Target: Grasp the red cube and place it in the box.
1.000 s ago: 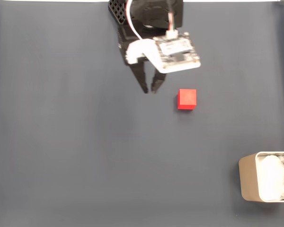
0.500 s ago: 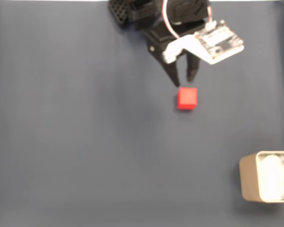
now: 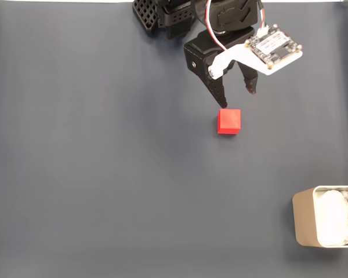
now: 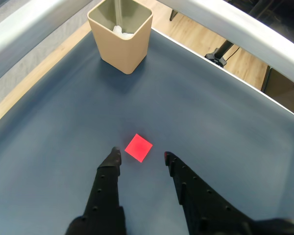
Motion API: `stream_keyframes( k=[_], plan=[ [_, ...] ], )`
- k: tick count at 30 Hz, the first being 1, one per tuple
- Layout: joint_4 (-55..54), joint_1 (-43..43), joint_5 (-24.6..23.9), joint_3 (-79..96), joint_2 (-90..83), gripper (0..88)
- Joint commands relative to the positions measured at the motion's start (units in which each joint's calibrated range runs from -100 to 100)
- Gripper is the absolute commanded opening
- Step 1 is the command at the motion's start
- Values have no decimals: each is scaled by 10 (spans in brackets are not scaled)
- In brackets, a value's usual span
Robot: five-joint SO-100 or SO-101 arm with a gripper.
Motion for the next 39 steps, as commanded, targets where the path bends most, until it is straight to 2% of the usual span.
stream_keyframes(
  k=[1,14,21,39],
  plan=[
    [-11,-8,0,0,-13,220],
    [-13,-25,-4,59,-25,267],
    [-57,-23,-6,93,-24,304],
    [-134,-6,-4,139,11,331]
  ],
)
